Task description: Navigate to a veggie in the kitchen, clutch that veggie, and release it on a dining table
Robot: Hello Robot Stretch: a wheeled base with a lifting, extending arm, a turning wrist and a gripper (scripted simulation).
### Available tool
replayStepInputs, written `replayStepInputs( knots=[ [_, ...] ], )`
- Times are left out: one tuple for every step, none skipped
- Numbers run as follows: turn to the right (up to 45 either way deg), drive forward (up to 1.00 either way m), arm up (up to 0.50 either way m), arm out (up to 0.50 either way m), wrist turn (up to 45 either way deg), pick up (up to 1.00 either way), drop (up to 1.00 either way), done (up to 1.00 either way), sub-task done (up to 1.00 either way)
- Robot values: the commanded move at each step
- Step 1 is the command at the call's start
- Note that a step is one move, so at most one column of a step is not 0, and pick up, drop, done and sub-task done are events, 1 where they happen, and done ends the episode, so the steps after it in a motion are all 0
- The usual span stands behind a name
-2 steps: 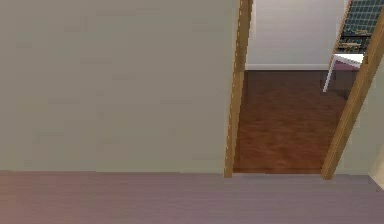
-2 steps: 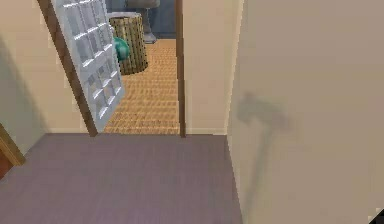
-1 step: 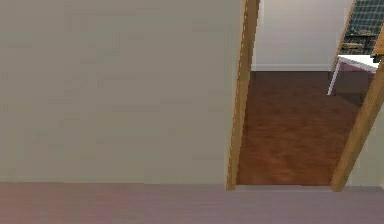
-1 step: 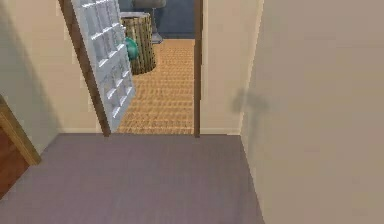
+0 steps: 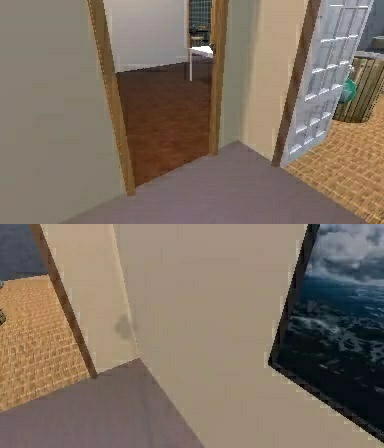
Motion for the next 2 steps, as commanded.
replayStepInputs(
  knots=[
    [0.0,1.00,0.00,0.00,0.0,0.00,0.00,0.00,0.00],
    [3.0,0.00,0.00,0.00,0.0,0.00,0.00,0.00,0.00]
  ],
)
